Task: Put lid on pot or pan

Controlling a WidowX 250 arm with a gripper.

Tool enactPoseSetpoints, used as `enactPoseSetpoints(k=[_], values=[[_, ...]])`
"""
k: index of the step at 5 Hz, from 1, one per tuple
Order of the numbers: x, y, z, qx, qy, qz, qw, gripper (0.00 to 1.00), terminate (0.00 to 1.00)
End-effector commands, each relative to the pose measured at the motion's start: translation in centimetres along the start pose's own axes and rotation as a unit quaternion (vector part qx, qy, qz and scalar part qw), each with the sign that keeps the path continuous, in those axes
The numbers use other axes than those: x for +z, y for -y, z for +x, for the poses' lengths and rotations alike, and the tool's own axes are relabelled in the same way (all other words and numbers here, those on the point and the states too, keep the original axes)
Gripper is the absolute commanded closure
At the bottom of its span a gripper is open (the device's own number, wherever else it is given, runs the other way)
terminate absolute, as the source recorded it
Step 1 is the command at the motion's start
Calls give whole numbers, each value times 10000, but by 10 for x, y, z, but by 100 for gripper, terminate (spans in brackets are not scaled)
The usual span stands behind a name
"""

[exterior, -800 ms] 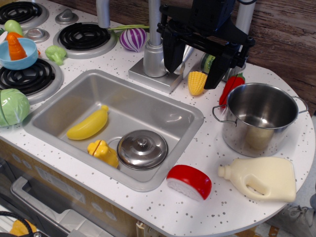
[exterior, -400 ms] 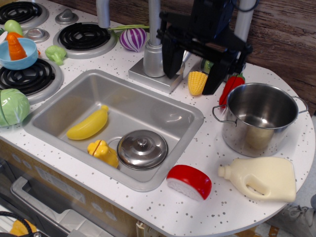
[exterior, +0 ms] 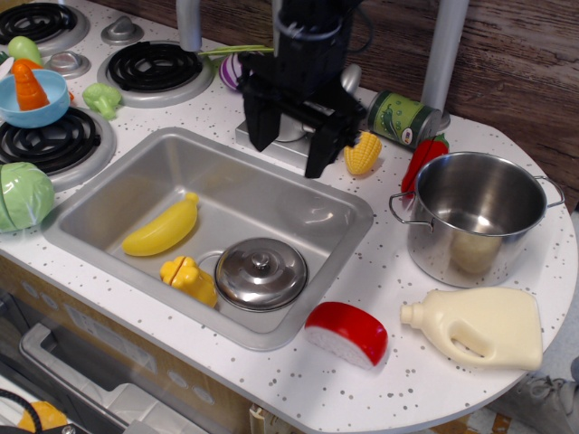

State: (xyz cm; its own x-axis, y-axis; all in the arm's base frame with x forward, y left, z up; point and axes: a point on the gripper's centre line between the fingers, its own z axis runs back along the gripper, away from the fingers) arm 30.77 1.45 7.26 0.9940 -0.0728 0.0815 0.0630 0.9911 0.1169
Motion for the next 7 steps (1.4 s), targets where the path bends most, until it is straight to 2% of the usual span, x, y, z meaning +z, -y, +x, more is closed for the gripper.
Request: enactPoseSetpoints(k=[1, 2, 3, 6, 7], values=[[-31, -5, 3, 33, 377, 88, 9992, 0, 0], [-64, -17, 0, 208, 516, 50, 9984, 0, 0], [-86, -18, 1, 303, 482, -97, 9983, 0, 0], [-114, -19, -7, 270, 507, -334, 9978, 0, 0], [-119, -21, -9, 230, 533, -295, 9979, 0, 0]])
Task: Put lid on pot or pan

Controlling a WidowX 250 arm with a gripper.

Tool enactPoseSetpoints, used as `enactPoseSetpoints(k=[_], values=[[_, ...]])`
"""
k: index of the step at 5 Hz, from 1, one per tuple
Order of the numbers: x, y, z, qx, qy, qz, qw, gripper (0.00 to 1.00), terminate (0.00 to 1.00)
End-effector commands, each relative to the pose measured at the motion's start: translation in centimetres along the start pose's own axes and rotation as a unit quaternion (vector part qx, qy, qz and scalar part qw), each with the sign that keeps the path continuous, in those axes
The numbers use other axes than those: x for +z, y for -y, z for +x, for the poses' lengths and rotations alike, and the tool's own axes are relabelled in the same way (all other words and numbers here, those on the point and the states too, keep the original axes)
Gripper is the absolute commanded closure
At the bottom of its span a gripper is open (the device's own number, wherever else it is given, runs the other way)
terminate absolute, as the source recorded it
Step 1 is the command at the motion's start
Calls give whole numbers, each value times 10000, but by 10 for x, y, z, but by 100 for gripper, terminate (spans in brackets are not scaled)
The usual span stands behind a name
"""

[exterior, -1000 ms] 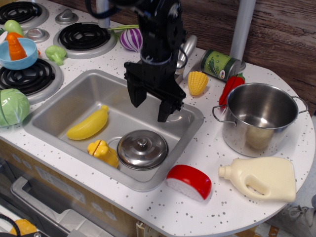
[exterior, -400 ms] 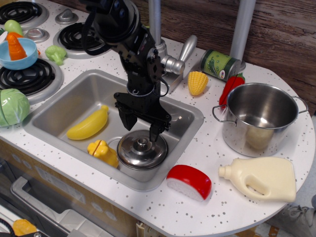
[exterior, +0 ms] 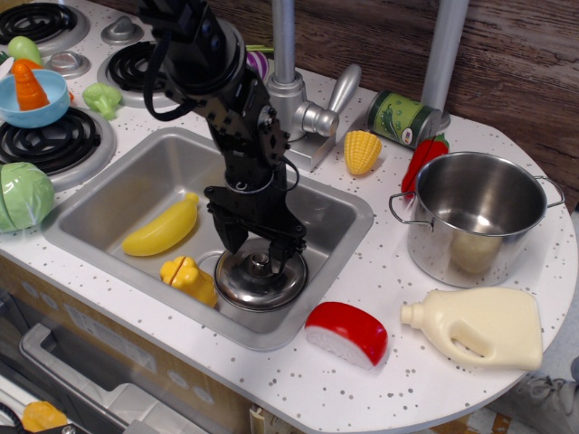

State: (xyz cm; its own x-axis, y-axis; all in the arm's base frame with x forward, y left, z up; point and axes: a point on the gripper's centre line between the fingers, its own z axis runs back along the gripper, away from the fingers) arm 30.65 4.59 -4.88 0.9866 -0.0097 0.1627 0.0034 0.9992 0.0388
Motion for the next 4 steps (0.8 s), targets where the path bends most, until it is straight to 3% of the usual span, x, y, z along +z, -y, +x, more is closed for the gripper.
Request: enactPoseSetpoints(k=[1, 3, 4], values=[[-5, -3, 4, -68, 145, 11, 9999, 100, 0], [3, -3, 4, -37, 66, 48, 10000, 100, 0], [23, -6, 7, -150, -35, 226, 9996, 100, 0]])
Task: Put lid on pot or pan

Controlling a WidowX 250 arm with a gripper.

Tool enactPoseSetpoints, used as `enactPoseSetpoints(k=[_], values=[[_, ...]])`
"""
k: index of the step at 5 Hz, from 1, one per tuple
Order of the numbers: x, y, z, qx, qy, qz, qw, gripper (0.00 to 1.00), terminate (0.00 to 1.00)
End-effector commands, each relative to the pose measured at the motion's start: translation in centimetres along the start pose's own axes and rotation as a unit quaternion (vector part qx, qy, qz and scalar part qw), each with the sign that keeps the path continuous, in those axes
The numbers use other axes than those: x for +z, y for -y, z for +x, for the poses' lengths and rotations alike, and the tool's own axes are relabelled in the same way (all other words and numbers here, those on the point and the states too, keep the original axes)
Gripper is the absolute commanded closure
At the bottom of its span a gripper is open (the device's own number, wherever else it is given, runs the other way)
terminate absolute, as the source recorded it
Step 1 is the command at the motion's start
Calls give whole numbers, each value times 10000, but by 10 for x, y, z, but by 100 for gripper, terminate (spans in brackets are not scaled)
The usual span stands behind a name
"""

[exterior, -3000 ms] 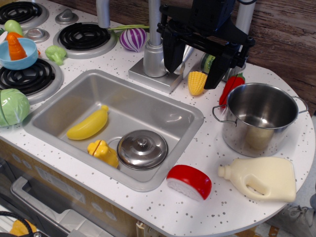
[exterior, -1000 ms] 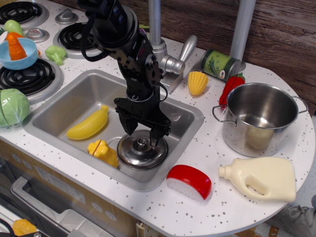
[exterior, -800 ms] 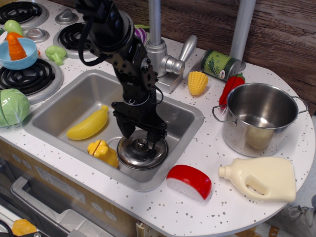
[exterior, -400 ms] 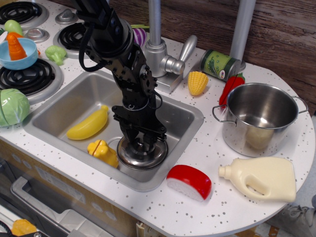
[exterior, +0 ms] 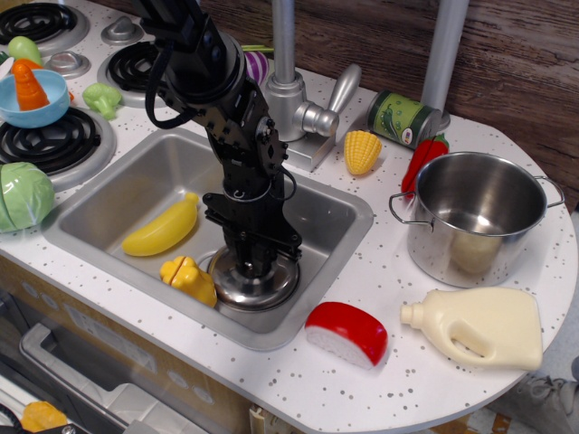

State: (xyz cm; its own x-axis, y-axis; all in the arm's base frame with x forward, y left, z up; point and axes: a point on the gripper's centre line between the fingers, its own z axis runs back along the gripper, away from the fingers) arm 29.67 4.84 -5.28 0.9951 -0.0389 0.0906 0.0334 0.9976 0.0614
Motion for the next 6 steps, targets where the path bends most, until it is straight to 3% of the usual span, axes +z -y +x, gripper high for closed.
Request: enactPoseSetpoints(k=[1, 2, 4, 5, 6], values=[[62, -9, 29, -70, 340, 444, 9984, 100, 0], [102, -2, 46, 6, 453, 561, 9974, 100, 0], [195, 69, 80, 449, 524, 603, 9958, 100, 0], [222, 108, 100, 488, 645, 396, 9959, 100, 0], [213, 152, 103, 627, 769, 330, 9945, 100, 0]])
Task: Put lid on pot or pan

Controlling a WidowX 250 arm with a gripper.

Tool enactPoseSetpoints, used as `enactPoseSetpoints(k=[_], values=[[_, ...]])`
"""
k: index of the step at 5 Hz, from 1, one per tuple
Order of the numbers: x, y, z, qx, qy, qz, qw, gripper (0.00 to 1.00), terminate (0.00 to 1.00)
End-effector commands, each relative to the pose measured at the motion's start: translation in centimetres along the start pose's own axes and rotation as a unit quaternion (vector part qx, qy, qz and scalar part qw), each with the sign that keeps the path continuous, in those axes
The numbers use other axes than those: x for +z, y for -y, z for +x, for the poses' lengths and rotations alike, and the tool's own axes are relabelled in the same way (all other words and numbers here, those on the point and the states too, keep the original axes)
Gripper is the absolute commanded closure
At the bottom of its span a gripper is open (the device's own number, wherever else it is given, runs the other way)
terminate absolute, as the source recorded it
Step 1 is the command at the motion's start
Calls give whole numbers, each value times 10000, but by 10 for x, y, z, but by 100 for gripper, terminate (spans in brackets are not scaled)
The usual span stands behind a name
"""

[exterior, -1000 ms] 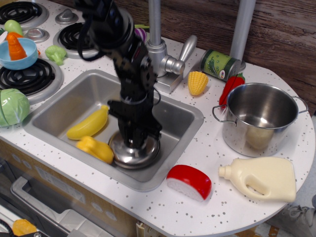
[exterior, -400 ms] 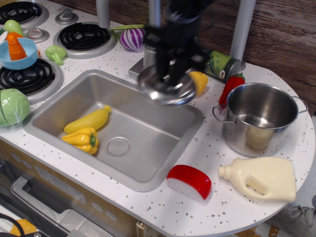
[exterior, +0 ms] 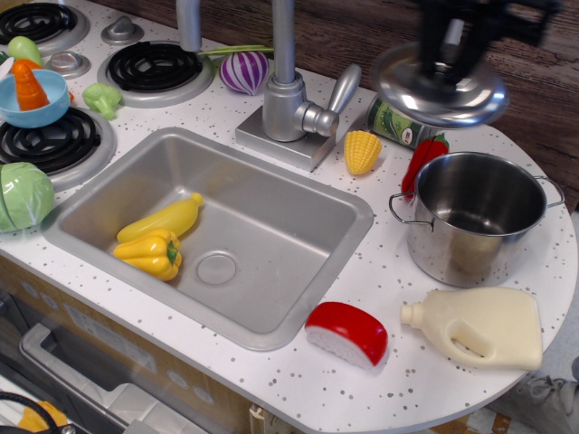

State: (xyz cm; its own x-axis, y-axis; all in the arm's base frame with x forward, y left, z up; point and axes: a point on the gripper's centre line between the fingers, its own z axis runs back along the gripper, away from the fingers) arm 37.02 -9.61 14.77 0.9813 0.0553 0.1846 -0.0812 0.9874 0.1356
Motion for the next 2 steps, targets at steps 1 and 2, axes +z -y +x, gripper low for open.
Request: enactPoseSetpoints(k=[1, 2], values=[[-2, 45, -6, 278, 224, -361, 9987, 100, 0], [-16, 42, -15, 306, 256, -489, 9980, 100, 0]])
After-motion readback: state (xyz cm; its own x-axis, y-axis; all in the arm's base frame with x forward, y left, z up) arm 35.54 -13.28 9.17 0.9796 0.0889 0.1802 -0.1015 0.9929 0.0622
